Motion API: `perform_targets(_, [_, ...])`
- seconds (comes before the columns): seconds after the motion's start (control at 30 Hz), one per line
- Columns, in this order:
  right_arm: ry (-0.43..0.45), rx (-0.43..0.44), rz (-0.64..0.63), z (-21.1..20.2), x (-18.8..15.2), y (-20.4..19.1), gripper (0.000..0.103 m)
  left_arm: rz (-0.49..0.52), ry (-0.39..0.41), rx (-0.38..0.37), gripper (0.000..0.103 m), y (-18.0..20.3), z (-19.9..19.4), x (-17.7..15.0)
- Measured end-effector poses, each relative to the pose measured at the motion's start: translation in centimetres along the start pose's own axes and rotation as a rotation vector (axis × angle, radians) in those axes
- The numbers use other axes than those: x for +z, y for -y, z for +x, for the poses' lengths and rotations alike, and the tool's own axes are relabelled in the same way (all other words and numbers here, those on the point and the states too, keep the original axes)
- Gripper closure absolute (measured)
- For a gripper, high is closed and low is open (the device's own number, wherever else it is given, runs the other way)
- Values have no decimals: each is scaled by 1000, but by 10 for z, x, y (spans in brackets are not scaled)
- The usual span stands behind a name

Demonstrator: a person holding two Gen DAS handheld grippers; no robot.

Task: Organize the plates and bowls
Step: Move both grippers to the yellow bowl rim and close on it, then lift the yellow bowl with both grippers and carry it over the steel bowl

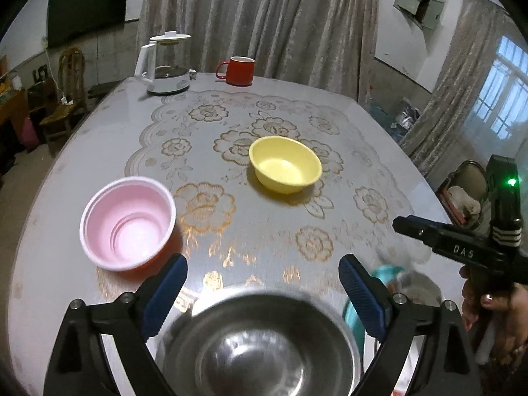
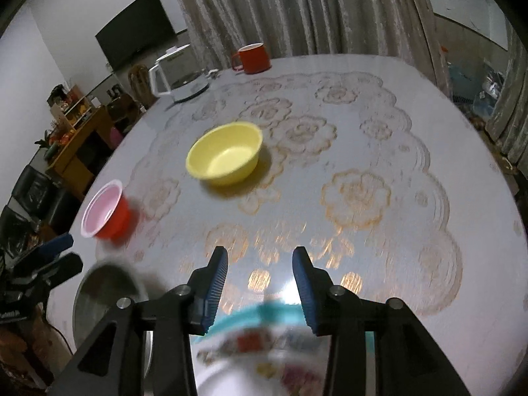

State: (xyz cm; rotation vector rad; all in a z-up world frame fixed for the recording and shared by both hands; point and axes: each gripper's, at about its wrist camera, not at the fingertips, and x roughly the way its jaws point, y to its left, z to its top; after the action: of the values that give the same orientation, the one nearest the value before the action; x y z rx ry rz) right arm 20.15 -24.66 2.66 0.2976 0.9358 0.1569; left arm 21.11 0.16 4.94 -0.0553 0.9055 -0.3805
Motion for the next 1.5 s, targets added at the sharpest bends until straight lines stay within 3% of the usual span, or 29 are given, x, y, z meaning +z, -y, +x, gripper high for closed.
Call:
perform_targets(0.17, [-7,10,55,27,39,12,62,-11,-11,25,9,1,27,32])
perform_targets(0.4, [-56,131,155,82,79,23,62,-32,-49,62,9,-4,74,63])
perform_targets(0.67, [-130,108,209,136,101,26,62,-96,-128,37,13,-13,123,85])
perform_targets(0.77, [-144,129,203,148,102,23,63,-82,-158,40,25,-12,141,91])
perform_targets(0.87, [-158,147,209,157,100,25,73,-48,-196,35,42,-6,158,96])
perform_targets(1.03, [-166,152,204,159,94,29,85,-30,-244,19,53,2,181,99])
perform_targets(1.1, [-168,175,217,159,90,34,88,-8,-257,11,70,8,187,98])
perform_targets(1.23, [-168,204,225,152,85,35,94,35,-271,8,86,21,189,96])
perform_targets(1.5, [-142,196,225,125,73,33,94,105,-235,8,86,37,164,88])
